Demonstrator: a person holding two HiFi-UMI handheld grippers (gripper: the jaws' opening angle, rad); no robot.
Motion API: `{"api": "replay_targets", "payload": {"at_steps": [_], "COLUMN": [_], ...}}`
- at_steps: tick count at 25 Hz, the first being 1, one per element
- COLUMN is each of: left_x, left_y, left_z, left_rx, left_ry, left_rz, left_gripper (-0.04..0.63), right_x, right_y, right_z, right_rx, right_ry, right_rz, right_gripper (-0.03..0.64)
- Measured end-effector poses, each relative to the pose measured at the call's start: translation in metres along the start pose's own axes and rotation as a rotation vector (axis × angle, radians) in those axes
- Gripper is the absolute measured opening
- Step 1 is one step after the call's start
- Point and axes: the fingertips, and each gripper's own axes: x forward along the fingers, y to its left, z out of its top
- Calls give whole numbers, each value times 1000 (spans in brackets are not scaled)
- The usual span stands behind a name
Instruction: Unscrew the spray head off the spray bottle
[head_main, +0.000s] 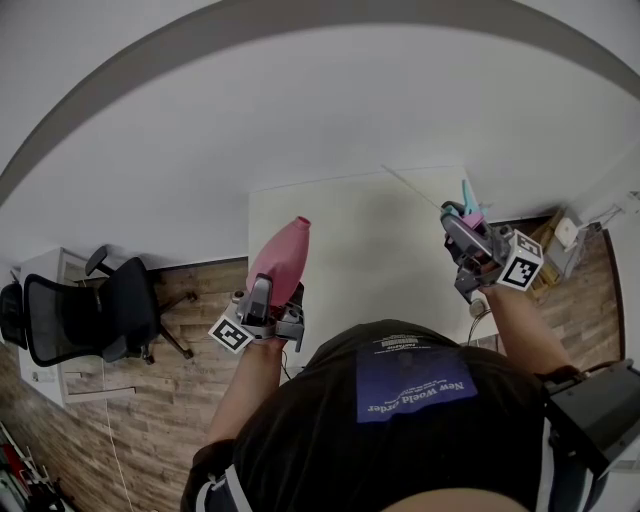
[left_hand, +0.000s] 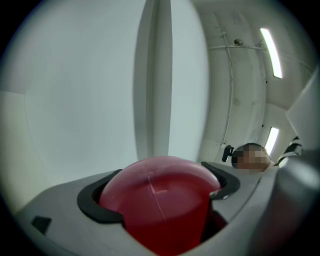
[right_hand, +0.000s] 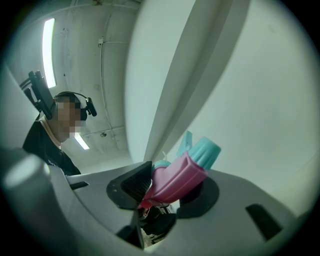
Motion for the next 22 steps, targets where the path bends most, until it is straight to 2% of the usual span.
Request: {"api": "replay_targets", "payload": {"at_steps": [22], "left_x": [10], "left_y": [-9], "left_z": [11], "left_rx": [33], "left_ry": [-11], "left_rz": [-38], "left_gripper": [502], "right_x": [1], "right_y": [5], "right_z": [1], "right_rx": [-10], "right_ry": [-7], "right_rz": [24], "right_gripper": [133]}}
